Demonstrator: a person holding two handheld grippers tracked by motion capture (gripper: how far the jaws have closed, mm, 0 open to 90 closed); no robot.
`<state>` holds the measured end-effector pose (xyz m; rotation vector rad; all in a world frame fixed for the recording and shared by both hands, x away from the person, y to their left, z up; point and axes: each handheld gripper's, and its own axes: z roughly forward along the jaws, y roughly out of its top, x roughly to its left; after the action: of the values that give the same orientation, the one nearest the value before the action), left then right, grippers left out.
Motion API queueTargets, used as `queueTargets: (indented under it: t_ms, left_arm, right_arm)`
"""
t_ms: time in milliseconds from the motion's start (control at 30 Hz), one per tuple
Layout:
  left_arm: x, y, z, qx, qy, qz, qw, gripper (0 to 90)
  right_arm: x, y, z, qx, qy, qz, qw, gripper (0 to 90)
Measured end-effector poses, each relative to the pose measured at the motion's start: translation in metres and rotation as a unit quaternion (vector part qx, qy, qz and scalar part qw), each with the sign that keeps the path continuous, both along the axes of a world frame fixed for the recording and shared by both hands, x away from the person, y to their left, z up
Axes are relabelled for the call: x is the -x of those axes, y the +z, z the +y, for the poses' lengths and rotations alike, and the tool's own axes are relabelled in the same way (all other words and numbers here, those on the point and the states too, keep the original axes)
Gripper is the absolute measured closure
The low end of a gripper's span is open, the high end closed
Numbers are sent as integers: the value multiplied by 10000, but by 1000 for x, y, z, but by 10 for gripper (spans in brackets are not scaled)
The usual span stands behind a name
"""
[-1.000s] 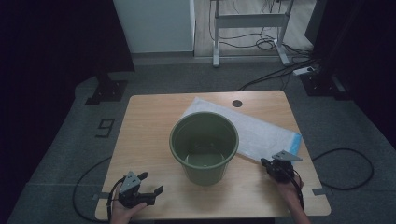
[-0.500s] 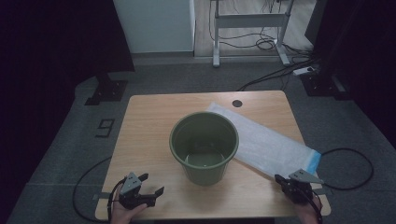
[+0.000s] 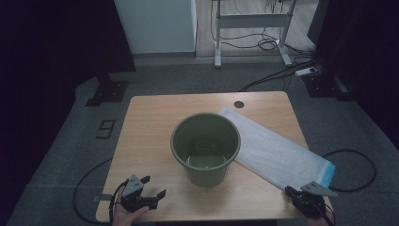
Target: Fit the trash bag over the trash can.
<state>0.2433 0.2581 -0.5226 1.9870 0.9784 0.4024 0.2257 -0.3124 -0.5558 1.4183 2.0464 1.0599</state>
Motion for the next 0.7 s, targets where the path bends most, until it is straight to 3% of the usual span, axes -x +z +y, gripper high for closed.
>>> queueTargets:
  t_ms: [100,233,300,433,567,700]
  left_arm:
    - [-1,0,1,28,15,15,10000,127]
    - [-1,-1,0,0,19,41,10000,128]
    - [-1,-1,-1,-9,-11,37,10000,128]
    - [-1,-2,-1,-36,-6,50,10000,128]
    - [-2,-3,0,17,4,90,10000,129]
    - [-2,-2,0,37,-9,69,10000,129]
  right_arm:
    - [-3,4,6,81,-87,21,9999,559]
    - [-13,18,27,156,75,-278,9995,426]
    - [-25,24,42,207,261,-432,9985,390]
    - [-51,28,71,172,574,-487,9970,325]
    - [-76,25,93,42,676,-352,9971,276]
    - [-98,22,111,101,662,-328,9972,262]
